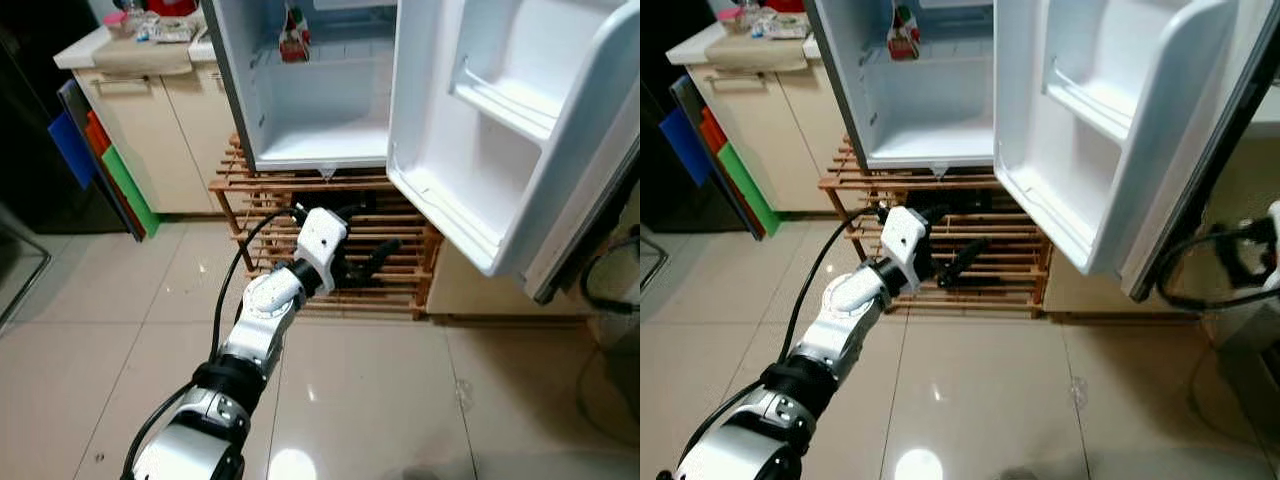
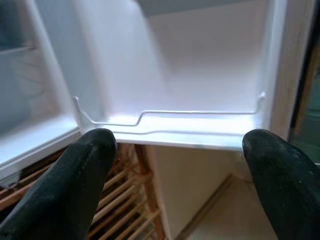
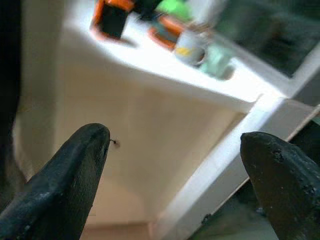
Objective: Restocking fridge
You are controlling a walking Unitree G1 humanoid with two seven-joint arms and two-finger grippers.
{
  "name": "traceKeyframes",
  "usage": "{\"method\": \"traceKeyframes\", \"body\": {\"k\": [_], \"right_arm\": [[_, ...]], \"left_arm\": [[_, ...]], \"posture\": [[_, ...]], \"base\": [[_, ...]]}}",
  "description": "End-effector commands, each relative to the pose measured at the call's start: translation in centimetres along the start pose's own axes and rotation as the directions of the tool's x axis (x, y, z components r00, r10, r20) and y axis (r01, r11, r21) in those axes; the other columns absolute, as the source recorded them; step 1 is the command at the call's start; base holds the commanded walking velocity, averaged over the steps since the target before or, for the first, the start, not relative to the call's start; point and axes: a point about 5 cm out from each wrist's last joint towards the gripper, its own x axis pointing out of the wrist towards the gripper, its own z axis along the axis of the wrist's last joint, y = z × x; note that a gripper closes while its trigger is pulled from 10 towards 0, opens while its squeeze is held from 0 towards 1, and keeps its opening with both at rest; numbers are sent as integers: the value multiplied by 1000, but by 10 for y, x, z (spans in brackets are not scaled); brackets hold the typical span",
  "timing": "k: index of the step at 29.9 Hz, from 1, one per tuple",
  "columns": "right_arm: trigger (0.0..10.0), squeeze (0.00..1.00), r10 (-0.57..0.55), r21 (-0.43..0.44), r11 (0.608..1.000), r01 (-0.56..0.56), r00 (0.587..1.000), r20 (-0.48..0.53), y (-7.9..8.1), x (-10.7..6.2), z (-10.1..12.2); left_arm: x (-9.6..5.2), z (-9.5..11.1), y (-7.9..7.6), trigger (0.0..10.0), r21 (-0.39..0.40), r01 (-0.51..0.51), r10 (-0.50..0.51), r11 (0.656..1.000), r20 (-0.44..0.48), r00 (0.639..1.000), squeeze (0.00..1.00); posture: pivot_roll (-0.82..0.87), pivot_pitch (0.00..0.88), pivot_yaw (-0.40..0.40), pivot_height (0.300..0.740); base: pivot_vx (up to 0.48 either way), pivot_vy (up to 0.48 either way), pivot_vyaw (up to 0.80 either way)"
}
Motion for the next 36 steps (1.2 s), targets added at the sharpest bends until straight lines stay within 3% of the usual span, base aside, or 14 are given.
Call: {"method": "traceKeyframes", "body": {"k": [1,8,11,15,18,19,21,22,23,25,27,31,34,36], "right_arm": [[10000,0,0,7,1000,0,1000,10,7,2,0],[10000,0,66,184,979,-84,993,101,40,25,21],[10000,0,235,194,945,-264,958,164,66,17,34],[10000,0,322,196,913,-358,926,195,80,8,40],[10000,0,418,209,859,-468,876,241,100,-5,50],[10000,0,511,203,795,-572,811,283,117,-19,59],[10000,0,558,196,757,-624,772,303,125,-26,64],[10000,0,615,175,710,-682,722,318,134,-35,69],[10000,0,615,175,710,-682,722,318,134,-35,69],[10000,0,763,137,506,-851,516,389,155,-71,86],[10000,0,768,146,482,-864,497,403,154,-74,87],[10000,0,723,224,536,-814,579,377,141,-58,78],[10000,0,689,263,569,-780,626,366,140,-52,75],[10000,0,623,288,650,-704,710,330,137,-42,68]], "left_arm": [[2,2,2,10000,11,20,-19,1000,-11,1000,0],[-6,-8,0,10000,-95,47,-50,994,-29,998,0],[-17,-24,9,10000,-123,-29,14,992,-120,993,0],[-29,-37,20,10000,-137,-113,84,984,-198,977,0],[-52,-57,21,10000,-114,-123,86,986,-284,955,0],[-70,-71,17,10000,-122,-95,49,988,-337,940,0],[-79,-77,15,10000,-131,-83,31,988,-363,931,0],[-89,-83,14,10000,-140,-76,15,987,-392,920,0],[-89,-83,14,10000,-140,-76,15,987,-392,920,0],[-121,-102,11,10000,-180,-73,-26,981,-495,869,0],[-129,-105,12,10000,-192,-89,-23,977,-515,857,0],[-146,-113,13,10000,-212,-147,7,966,-549,836,0],[-136,-112,11,10000,-199,-177,50,964,-519,853,0],[-125,-107,12,10000,-167,-217,112,962,-482,869,0]], "posture": [[-328,0,109,732],[-300,0,94,732],[-296,0,89,732],[-296,0,88,732],[-302,0,97,732],[-309,0,104,732],[-309,0,104,732],[-311,0,106,732],[-311,0,106,732],[-307,0,105,732],[-307,0,105,732],[-281,0,95,732],[-273,0,91,732],[-271,0,89,732]], "base": [[0,0,0],[0,0,0],[0,0,0],[0,0,0],[0,0,0],[0,0,0],[0,0,0],[0,0,0],[0,0,0],[0,0,0],[0,0,0],[0,0,0],[0,0,0],[0,0,0]]}}
